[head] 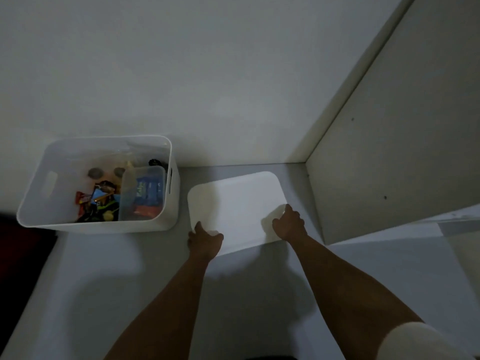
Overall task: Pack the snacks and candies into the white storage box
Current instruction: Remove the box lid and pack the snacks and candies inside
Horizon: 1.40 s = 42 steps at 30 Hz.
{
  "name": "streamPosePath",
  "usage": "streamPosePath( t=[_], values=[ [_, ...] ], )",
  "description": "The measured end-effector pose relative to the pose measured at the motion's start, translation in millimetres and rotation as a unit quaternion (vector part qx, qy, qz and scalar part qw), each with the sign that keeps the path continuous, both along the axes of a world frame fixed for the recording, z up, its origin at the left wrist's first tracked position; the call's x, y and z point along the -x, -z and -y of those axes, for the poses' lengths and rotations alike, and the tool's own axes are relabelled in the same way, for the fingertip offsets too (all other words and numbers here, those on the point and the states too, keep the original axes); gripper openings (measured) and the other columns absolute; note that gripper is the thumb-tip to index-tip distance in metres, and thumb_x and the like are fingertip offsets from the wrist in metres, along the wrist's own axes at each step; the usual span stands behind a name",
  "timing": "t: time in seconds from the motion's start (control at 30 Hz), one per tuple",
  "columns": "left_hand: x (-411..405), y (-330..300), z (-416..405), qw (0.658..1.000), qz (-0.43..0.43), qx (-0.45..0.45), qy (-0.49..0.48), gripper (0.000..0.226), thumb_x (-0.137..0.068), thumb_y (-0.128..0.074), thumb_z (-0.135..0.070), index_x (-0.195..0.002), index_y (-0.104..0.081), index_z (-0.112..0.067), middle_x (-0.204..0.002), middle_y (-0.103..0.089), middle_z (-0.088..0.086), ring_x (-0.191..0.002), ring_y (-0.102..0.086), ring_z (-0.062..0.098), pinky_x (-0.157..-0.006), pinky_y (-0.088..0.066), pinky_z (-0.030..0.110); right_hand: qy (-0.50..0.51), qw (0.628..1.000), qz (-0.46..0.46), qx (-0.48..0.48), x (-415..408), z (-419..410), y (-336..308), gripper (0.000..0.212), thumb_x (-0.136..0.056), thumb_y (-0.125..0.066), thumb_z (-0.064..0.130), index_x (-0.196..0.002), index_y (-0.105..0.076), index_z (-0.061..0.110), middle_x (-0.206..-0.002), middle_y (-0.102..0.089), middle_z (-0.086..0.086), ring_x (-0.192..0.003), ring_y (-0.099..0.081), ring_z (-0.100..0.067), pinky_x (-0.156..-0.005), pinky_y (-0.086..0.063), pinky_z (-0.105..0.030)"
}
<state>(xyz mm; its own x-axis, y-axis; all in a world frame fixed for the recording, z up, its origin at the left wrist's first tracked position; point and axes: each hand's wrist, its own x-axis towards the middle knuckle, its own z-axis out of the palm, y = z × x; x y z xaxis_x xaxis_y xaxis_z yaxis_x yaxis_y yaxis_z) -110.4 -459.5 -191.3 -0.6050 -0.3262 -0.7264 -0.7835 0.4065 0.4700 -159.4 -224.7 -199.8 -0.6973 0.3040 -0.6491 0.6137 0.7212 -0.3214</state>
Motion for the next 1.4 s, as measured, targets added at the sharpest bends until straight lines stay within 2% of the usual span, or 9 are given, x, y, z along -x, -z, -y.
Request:
streamPosePath(
  t=[0.2,0.3,0.4,0.5,0.57,0.87,1.1,1.2,1.4],
  values=[
    [4,-2,1,0.992,-0.032,0.022,-0.121,0.077,-0.08,-0.072,-0.026,-0.147,-0.036,-0.014,-0.144,-0.047,0.018,-0.13,-0.046,0.042,-0.111,-0.038,0.046,0.061,0.998,-0.022,0.022,-24,-26,15,0.063,-0.096,-0.051,0.032,-0.155,-0.03,0.02,-0.148,-0.04,-0.022,-0.134,-0.041,-0.041,-0.108,-0.039,-0.047],
    [0,3,2,0.989,-0.005,-0.02,-0.148,0.096,-0.059,-0.069,-0.039,-0.147,-0.039,-0.013,-0.141,-0.048,0.018,-0.126,-0.048,0.042,-0.108,-0.042,0.048,0.114,0.991,-0.051,0.05,-43,-40,16,0.057,-0.098,-0.045,0.016,-0.154,-0.034,0.016,-0.15,-0.044,-0.021,-0.136,-0.044,-0.039,-0.107,-0.04,-0.04],
    [-12,22,-3,0.99,0.012,-0.02,-0.14,0.09,-0.048,-0.057,-0.046,-0.131,-0.057,-0.012,-0.126,-0.056,0.018,-0.109,-0.058,0.041,-0.099,-0.051,0.051,0.17,0.981,-0.072,0.06,-59,-50,13,0.055,-0.095,-0.045,0.008,-0.15,-0.042,0.012,-0.149,-0.05,-0.017,-0.135,-0.047,-0.037,-0.109,-0.039,-0.039],
    [-29,-5,-22,0.993,-0.022,0.008,-0.12,0.078,-0.063,-0.059,-0.051,-0.129,-0.06,-0.01,-0.124,-0.055,0.02,-0.105,-0.061,0.041,-0.099,-0.052,0.044,0.19,0.979,-0.066,0.043,-69,-55,4,0.053,-0.098,-0.044,0.013,-0.152,-0.041,0.013,-0.153,-0.046,-0.016,-0.139,-0.044,-0.038,-0.113,-0.035,-0.041],
    [-32,-26,-29,0.991,-0.068,0.006,-0.114,0.061,-0.08,-0.066,-0.038,-0.132,-0.056,-0.006,-0.128,-0.051,0.02,-0.107,-0.061,0.041,-0.096,-0.052,0.039,0.203,0.976,-0.079,0.027,-71,-53,-9,0.05,-0.101,-0.043,0.018,-0.15,-0.042,0.011,-0.152,-0.046,-0.017,-0.138,-0.044,-0.039,-0.113,-0.035,-0.042],
    [16,-140,23,0.971,-0.236,-0.047,0.005,0.043,-0.085,-0.057,-0.034,-0.124,-0.064,-0.016,-0.117,-0.07,0.002,-0.097,-0.064,0.023,-0.086,-0.05,0.03,0.266,0.919,-0.289,0.044,-46,-11,-98,0.033,-0.098,-0.045,0.017,-0.114,-0.071,0.004,-0.12,-0.069,-0.022,-0.111,-0.062,-0.041,-0.095,-0.046,-0.042],
    [42,-196,130,0.955,-0.297,0.001,-0.005,0.041,-0.088,-0.051,-0.034,-0.12,-0.065,-0.012,-0.115,-0.069,0.008,-0.094,-0.062,0.027,-0.08,-0.05,0.035,0.275,0.894,-0.344,0.083,-21,85,-157,0.027,-0.095,-0.051,0.011,-0.094,-0.071,-0.008,-0.097,-0.069,-0.029,-0.094,-0.065,-0.041,-0.078,-0.046,-0.038],
    [45,-197,187,0.954,-0.297,0.032,-0.016,0.046,-0.091,-0.047,-0.037,-0.127,-0.06,-0.012,-0.122,-0.066,0.008,-0.099,-0.058,0.027,-0.082,-0.045,0.036,0.265,0.887,-0.353,0.135,-18,141,-162,0.021,-0.086,-0.052,0.014,-0.071,-0.066,0.008,-0.076,-0.062,-0.014,-0.08,-0.063,-0.03,-0.074,-0.047,-0.036],
    [29,-180,287,0.951,-0.275,0.111,-0.082,0.046,-0.09,-0.046,-0.037,-0.131,-0.057,-0.018,-0.124,-0.064,0.01,-0.113,-0.058,0.036,-0.096,-0.044,0.047,0.198,0.916,-0.302,0.173,-8,232,-146,0.035,-0.08,-0.055,0.021,-0.107,-0.077,0.013,-0.104,-0.074,-0.011,-0.096,-0.069,-0.036,-0.082,-0.059,-0.056]
  ],
)
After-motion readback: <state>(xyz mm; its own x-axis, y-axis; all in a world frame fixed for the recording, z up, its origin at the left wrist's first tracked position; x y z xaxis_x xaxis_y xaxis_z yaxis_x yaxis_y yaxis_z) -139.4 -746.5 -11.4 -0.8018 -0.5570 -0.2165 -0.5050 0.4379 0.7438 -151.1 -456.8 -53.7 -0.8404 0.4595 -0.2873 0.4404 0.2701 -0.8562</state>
